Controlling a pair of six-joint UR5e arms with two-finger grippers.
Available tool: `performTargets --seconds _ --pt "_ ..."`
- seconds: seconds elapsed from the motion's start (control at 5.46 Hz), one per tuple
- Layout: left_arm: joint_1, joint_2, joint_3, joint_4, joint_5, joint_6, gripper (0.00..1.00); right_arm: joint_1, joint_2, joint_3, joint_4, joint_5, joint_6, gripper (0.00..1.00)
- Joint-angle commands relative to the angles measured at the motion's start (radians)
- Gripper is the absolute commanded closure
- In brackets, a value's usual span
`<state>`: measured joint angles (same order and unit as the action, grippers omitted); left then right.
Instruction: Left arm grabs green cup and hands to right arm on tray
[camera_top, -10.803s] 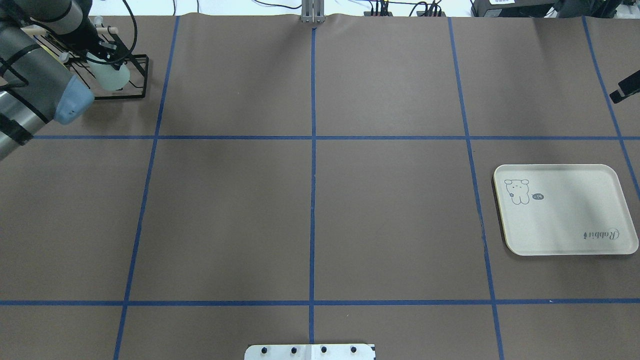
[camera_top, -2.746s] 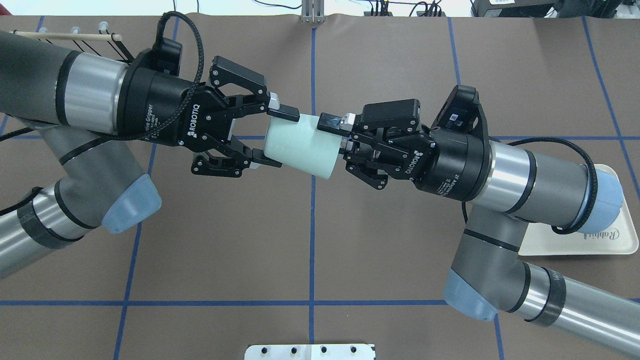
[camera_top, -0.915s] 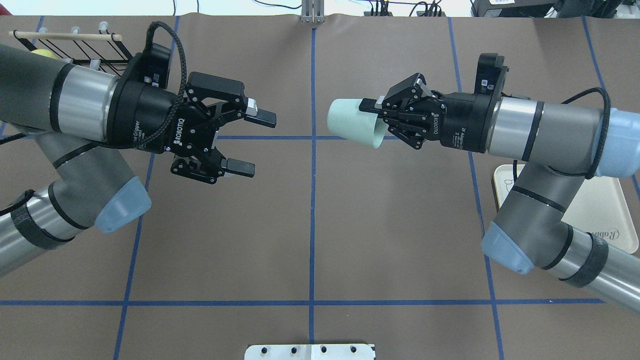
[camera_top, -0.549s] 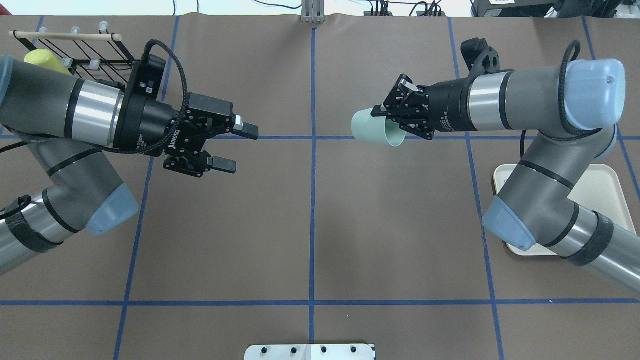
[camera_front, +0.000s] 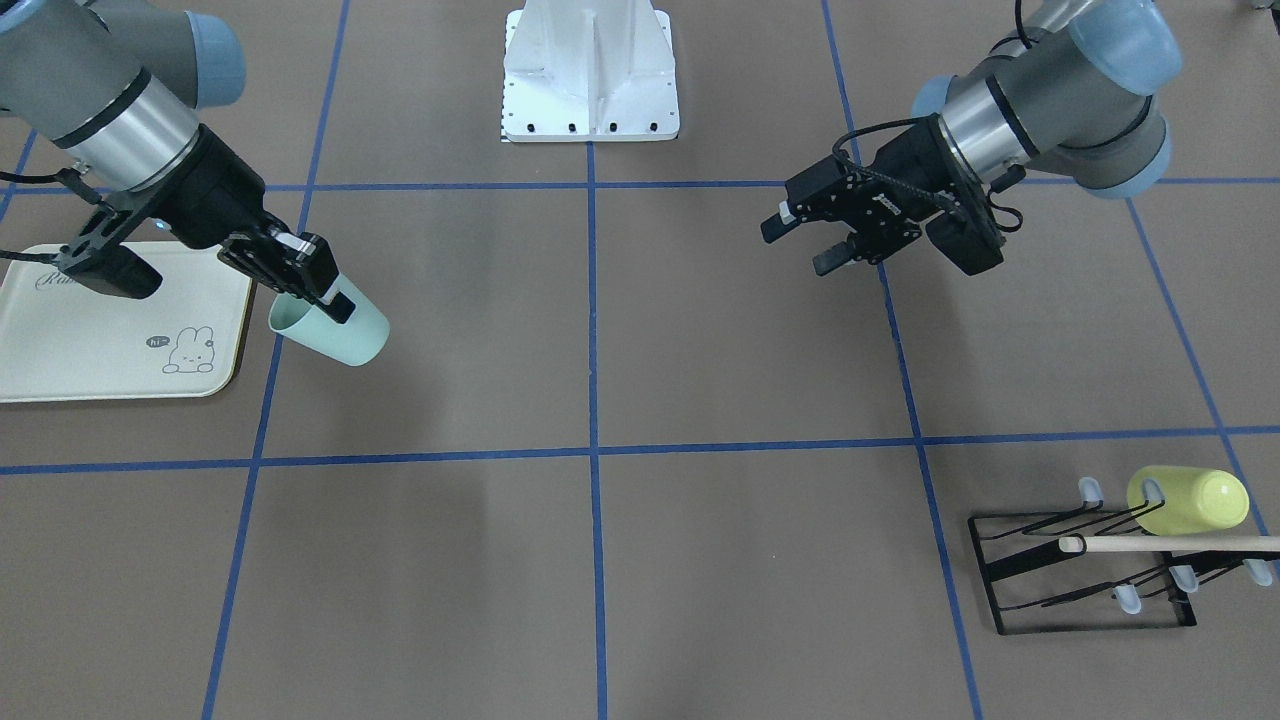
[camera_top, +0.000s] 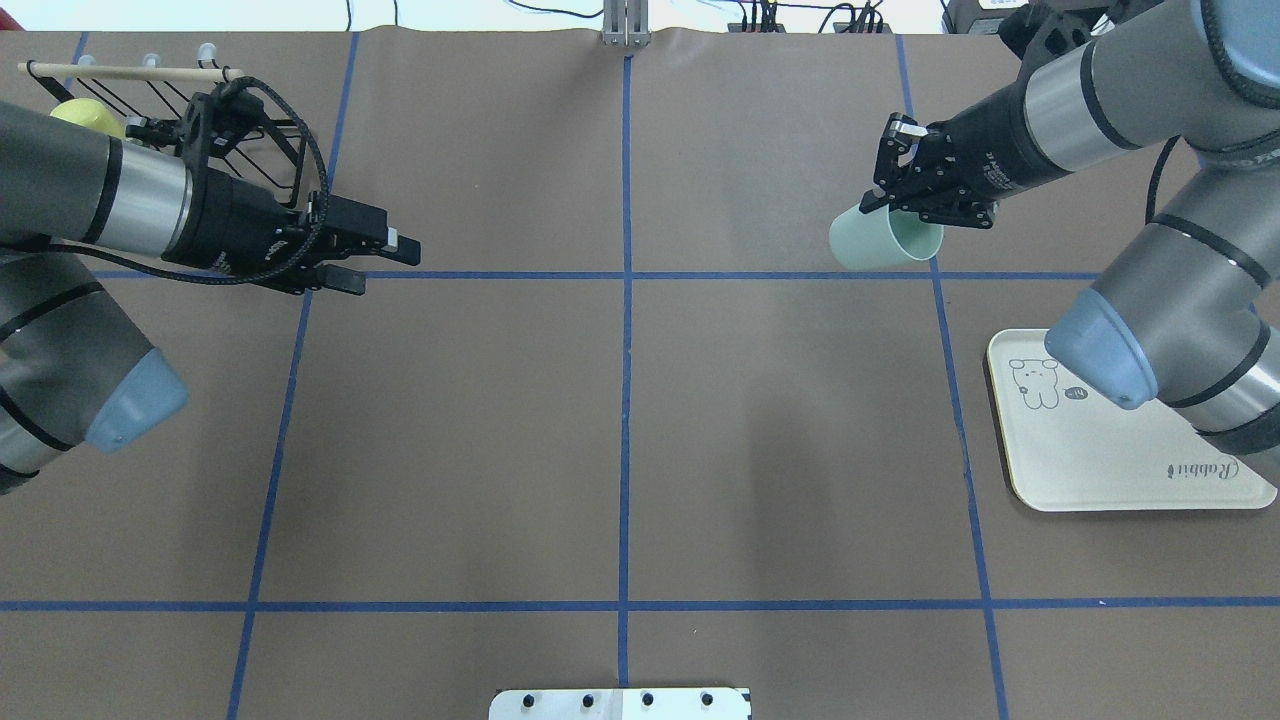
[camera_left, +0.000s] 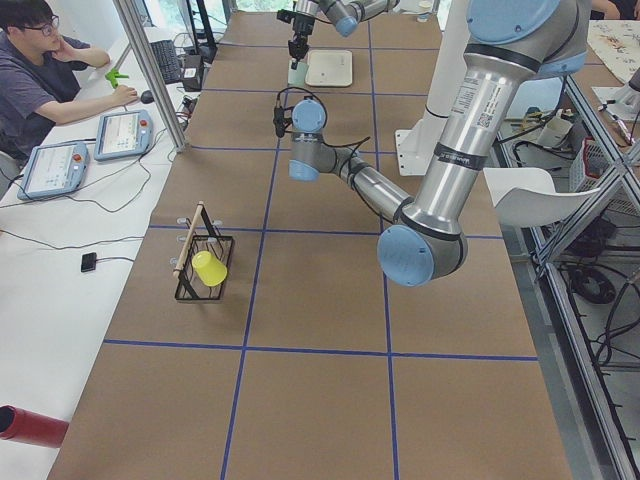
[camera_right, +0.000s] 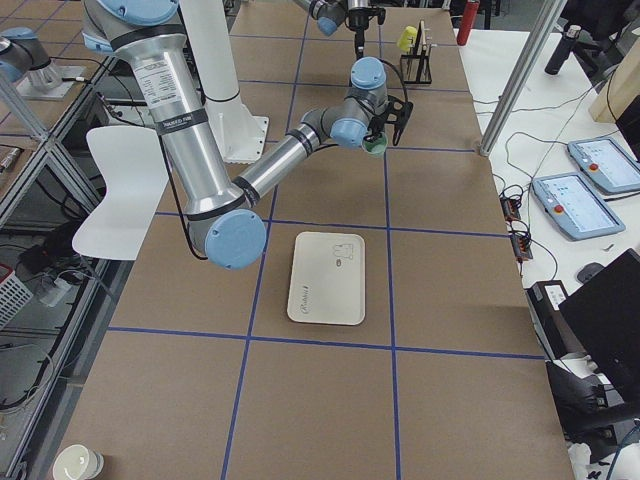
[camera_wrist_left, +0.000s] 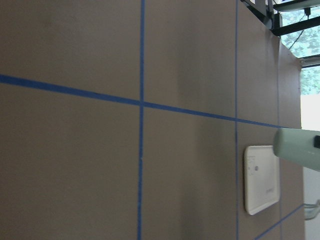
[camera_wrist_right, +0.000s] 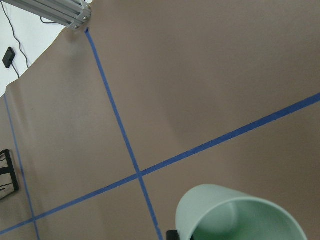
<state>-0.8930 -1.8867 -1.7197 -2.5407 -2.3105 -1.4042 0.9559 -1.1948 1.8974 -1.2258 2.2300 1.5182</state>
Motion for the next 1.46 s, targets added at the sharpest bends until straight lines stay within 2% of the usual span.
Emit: performTargets --seconds 0.0,0.18,0.37,0.73,0.92,1.1,1.28 --pt "-0.088 0.053 -0.003 0.209 0.002 0.335 0.00 0.017 -0.006 0.105 -0.346 -0.028 -0.268 1.00" --pt "-0.146 0.105 -0.009 0.303 0.002 0.542 0.00 -0.029 -0.009 0.196 -0.594 -0.130 -0.423 1.00" --pt "-0.220 0.147 -0.012 0.404 0.002 0.747 0.00 -0.049 -0.023 0.251 -0.770 -0.232 -0.566 1.00" --pt "-0.352 0.207 -0.012 0.636 -0.001 1.181 0.00 -0.049 -0.199 0.308 -0.764 -0.225 -0.811 1.00" --pt "-0.442 0.219 0.006 0.772 -0.010 1.460 0.00 -0.049 -0.317 0.292 -0.612 -0.225 -0.822 1.00" --pt "-0.548 0.216 0.014 0.907 -0.009 1.608 0.00 -0.049 -0.447 0.254 -0.399 -0.211 -0.825 1.00" --pt "-0.599 0.230 0.035 0.912 -0.013 1.639 0.00 -0.049 -0.515 0.150 -0.197 -0.208 -0.820 1.00"
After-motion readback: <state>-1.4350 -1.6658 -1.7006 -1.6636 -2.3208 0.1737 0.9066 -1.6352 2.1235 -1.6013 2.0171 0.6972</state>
